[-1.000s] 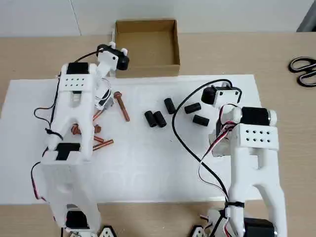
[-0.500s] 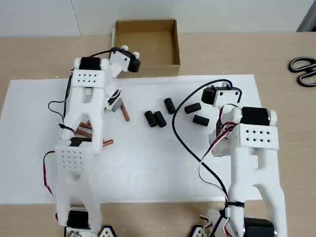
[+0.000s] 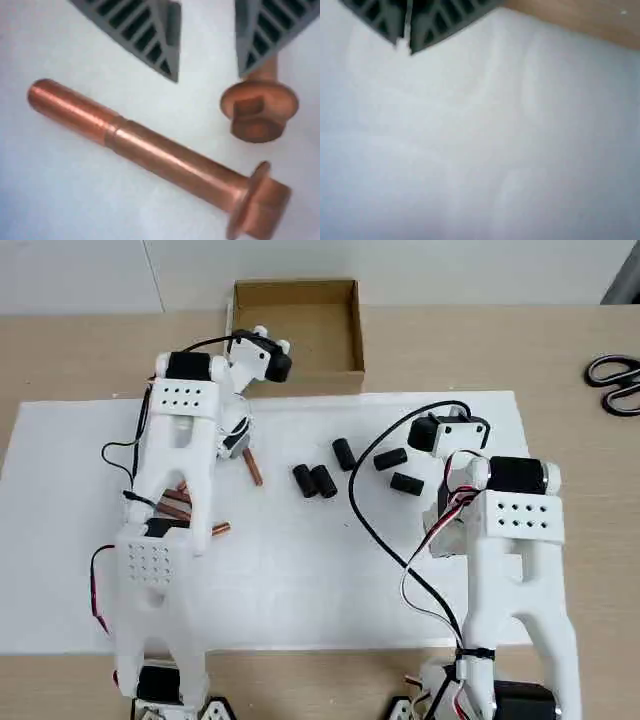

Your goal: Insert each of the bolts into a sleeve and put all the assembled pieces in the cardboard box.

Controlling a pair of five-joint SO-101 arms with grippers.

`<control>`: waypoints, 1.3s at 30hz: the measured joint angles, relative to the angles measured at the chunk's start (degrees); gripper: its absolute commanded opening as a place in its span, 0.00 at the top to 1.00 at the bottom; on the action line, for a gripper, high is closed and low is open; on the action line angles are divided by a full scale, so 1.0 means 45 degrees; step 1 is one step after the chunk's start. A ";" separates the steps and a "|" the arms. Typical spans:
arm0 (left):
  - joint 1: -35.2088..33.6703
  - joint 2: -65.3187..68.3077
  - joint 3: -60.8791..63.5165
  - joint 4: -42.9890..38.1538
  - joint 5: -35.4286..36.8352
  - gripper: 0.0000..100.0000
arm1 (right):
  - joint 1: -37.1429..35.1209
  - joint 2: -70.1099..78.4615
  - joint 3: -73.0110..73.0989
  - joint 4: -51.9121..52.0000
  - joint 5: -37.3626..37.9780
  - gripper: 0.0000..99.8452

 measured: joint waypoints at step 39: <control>-0.0684 0.0000 0.1114 -0.0664 -0.1016 0.87 | 0.0000 0.0000 0.0000 -0.0117 0.0000 1.00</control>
